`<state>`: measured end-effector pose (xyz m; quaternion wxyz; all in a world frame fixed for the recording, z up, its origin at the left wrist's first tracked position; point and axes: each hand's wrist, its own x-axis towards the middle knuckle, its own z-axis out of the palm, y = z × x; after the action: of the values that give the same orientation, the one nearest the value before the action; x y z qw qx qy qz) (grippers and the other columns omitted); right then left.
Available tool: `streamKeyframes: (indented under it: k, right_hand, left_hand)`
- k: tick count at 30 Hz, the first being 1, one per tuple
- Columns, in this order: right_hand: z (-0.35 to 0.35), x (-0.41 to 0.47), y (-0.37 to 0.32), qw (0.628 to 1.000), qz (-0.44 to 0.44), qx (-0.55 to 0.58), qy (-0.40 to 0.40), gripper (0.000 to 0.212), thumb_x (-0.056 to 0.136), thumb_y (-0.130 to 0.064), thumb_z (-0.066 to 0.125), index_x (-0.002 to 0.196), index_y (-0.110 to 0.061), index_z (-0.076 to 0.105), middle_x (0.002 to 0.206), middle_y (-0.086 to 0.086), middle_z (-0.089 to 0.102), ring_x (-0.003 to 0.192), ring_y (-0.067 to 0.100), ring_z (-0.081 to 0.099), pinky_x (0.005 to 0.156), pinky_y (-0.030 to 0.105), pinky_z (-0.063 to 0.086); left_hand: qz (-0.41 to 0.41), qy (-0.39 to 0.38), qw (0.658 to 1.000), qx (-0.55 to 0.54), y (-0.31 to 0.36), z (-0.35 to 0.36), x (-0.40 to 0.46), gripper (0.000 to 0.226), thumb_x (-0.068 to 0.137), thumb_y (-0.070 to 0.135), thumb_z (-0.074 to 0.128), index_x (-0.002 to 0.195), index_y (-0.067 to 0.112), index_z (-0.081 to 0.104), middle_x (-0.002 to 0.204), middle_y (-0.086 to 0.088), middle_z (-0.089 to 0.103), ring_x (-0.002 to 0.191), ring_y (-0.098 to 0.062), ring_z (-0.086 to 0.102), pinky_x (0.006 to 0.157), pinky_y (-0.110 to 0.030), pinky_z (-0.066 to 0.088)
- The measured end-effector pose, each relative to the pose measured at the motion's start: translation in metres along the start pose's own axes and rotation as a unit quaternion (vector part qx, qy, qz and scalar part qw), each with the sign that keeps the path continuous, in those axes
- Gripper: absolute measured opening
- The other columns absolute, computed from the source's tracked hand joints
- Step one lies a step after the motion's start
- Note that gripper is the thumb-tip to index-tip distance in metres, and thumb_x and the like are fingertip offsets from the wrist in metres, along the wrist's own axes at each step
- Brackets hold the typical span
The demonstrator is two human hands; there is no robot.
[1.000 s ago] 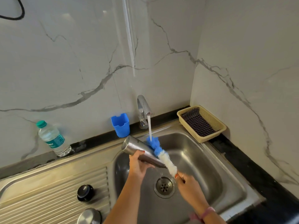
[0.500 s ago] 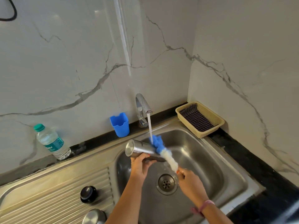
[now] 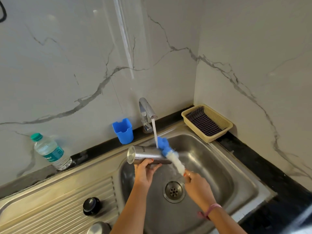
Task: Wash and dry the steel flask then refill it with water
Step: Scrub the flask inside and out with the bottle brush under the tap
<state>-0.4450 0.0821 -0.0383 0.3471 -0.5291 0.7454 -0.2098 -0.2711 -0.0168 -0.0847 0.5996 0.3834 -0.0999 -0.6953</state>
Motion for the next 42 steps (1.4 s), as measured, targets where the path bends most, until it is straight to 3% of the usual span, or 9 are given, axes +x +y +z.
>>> streamKeyframes:
  k: [4,9,12,18,26,29,32,37,42]
  right_hand:
    - [0.007,-0.006,0.002,1.000,0.000,-0.023,-0.002,0.028,0.097,-0.026,0.036,0.106,-0.033,0.062,0.082,-0.004,0.065,0.074,0.019,0.064,0.067,0.031,0.048]
    - [-0.011,0.010,0.027,0.998,0.057,-0.013,0.009,0.034,0.097,-0.014,0.040,0.118,-0.026,0.064,0.070,-0.010,0.058,0.060,0.005,0.057,0.052,0.018,0.040]
    - [-0.011,0.009,0.020,0.999,0.048,-0.006,0.005,0.035,0.099,-0.017,0.039,0.125,-0.027,0.059,0.072,-0.009,0.059,0.058,0.002,0.055,0.047,0.013,0.035]
    - [0.005,-0.013,-0.012,0.999,-0.024,-0.019,-0.017,0.034,0.098,-0.027,0.036,0.123,-0.034,0.058,0.103,0.000,0.069,0.097,0.024,0.065,0.079,0.031,0.045]
    - [-0.021,-0.002,0.015,0.999,0.032,-0.029,-0.033,0.030,0.101,-0.016,0.037,0.114,-0.021,0.063,0.073,-0.008,0.058,0.053,0.001,0.049,0.044,0.014,0.038]
    - [-0.016,-0.003,-0.002,0.999,0.002,-0.019,-0.032,0.028,0.100,-0.021,0.037,0.112,-0.025,0.062,0.077,-0.006,0.063,0.058,0.005,0.056,0.050,0.014,0.041]
    - [-0.008,-0.009,-0.020,0.998,-0.050,-0.010,-0.024,0.029,0.098,-0.027,0.037,0.115,-0.032,0.061,0.088,-0.004,0.067,0.075,0.015,0.063,0.068,0.028,0.046]
    - [-0.018,-0.013,-0.002,0.999,-0.010,-0.034,-0.021,0.031,0.100,-0.027,0.036,0.120,-0.029,0.060,0.096,-0.005,0.067,0.084,0.014,0.066,0.078,0.032,0.052]
    - [-0.027,0.001,0.008,0.999,0.025,-0.039,-0.022,0.032,0.100,-0.021,0.036,0.119,-0.024,0.062,0.076,-0.009,0.060,0.069,0.005,0.060,0.059,0.019,0.045]
  left_hand:
    - [-0.001,-0.005,1.000,0.003,-0.006,-0.001,0.001,0.064,0.085,-0.016,0.050,0.139,0.019,0.045,0.138,-0.022,0.053,0.119,-0.043,0.057,0.089,-0.067,0.050]
    - [-0.008,-0.007,1.000,-0.020,-0.005,-0.003,-0.001,0.080,0.070,-0.013,0.060,0.142,0.019,0.043,0.141,-0.022,0.050,0.126,-0.045,0.051,0.096,-0.071,0.044]
    - [-0.010,-0.005,1.000,-0.023,-0.003,-0.001,-0.002,0.078,0.072,-0.013,0.060,0.141,0.017,0.043,0.139,-0.022,0.052,0.126,-0.044,0.052,0.090,-0.068,0.048]
    - [-0.025,-0.010,0.999,0.042,-0.015,0.006,-0.003,0.060,0.086,-0.020,0.047,0.139,0.007,0.044,0.127,-0.026,0.060,0.103,-0.042,0.066,0.072,-0.061,0.058]
    - [-0.036,0.004,0.999,0.031,-0.019,0.008,-0.002,0.058,0.086,-0.018,0.051,0.134,0.015,0.047,0.132,-0.021,0.055,0.118,-0.043,0.056,0.073,-0.056,0.060]
    - [-0.059,0.004,0.998,0.033,-0.023,0.013,0.000,0.061,0.086,-0.019,0.050,0.138,0.012,0.045,0.130,-0.023,0.057,0.114,-0.043,0.059,0.067,-0.054,0.061]
    - [-0.063,0.001,0.997,0.033,-0.028,0.022,0.001,0.059,0.086,-0.020,0.047,0.136,0.011,0.045,0.120,-0.020,0.061,0.100,-0.035,0.063,0.060,-0.048,0.060]
    - [-0.072,-0.009,0.996,0.049,-0.023,0.019,0.011,0.061,0.082,-0.018,0.053,0.134,0.013,0.047,0.131,-0.025,0.058,0.113,-0.044,0.060,0.071,-0.060,0.058]
    - [-0.079,-0.037,0.990,0.114,-0.016,0.012,0.021,0.071,0.076,-0.017,0.060,0.136,0.016,0.044,0.129,-0.027,0.057,0.114,-0.048,0.060,0.087,-0.071,0.049]
